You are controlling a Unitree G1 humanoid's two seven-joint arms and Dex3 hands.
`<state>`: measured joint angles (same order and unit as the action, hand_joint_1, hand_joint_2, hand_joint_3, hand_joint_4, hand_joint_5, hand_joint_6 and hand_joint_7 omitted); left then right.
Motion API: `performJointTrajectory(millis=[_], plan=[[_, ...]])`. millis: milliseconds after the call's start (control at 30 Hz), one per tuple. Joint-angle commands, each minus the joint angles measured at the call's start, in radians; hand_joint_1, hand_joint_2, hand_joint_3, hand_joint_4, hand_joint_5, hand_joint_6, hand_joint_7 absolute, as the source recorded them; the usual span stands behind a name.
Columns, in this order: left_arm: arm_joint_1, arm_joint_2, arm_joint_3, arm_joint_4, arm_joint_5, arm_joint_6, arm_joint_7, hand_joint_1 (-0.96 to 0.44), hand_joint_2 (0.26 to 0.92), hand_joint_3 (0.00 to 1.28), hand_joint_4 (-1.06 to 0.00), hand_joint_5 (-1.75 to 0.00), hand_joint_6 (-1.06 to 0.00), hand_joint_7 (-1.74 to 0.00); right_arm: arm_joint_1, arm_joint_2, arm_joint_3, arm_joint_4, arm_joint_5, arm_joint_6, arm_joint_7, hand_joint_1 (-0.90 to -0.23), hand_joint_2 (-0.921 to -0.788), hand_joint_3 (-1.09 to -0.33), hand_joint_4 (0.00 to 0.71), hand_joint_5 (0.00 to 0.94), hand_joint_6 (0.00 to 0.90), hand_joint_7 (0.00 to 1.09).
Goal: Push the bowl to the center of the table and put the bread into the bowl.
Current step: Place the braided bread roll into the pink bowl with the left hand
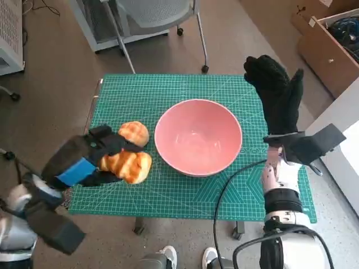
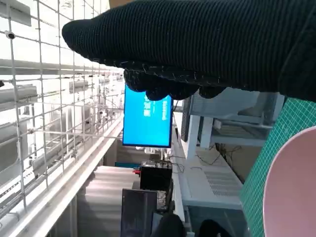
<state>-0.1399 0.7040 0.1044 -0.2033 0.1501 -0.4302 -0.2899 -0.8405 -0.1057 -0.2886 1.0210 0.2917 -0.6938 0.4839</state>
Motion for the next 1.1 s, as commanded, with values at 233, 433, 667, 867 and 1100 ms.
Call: performJointTrajectory(millis=[233, 433, 667, 867, 1100], plan=[[-0.302, -0.120, -0.038, 0.030, -0.004, 0.046, 0.039, 0.00, 0.913, 0.02, -0.69, -1.12, -0.76, -1.07, 0.016, 0.008, 0.000, 0.028, -0.004, 0.003, -0.004, -0.617, -0.921, -0.768, 0.183, 0.000, 0.090, 0.32], [-0.424, -0.210, -0.119, 0.091, 0.057, 0.064, 0.056, 0.00, 0.914, 0.02, -0.69, -1.13, -0.76, -1.07, 0.025, 0.004, -0.001, 0.020, 0.000, 0.007, 0.003, -0.627, -0.921, -0.765, 0.184, 0.000, 0.089, 0.32], [-0.522, -0.275, -0.218, 0.303, 0.094, -0.004, 0.034, 0.00, 0.916, 0.05, -0.66, -1.15, -0.71, -1.12, 0.037, -0.005, -0.006, 0.011, 0.008, 0.009, 0.014, -0.617, -0.921, -0.769, 0.193, 0.004, 0.089, 0.32], [-0.597, -0.310, -0.288, 0.496, 0.122, -0.026, -0.005, 0.00, 0.920, 0.11, -0.59, -1.22, -0.64, -1.20, 0.053, -0.015, -0.012, -0.003, 0.012, 0.002, 0.019, -0.604, -0.921, -0.775, 0.191, 0.003, 0.090, 0.32], [-0.633, -0.306, -0.356, 0.626, 0.172, 0.023, -0.087, -0.16, 0.886, 0.11, -0.26, -0.46, -0.23, -0.70, 0.074, -0.025, -0.029, -0.019, 0.036, -0.005, 0.032, -0.597, -0.921, -0.780, 0.190, 0.001, 0.097, 0.32]])
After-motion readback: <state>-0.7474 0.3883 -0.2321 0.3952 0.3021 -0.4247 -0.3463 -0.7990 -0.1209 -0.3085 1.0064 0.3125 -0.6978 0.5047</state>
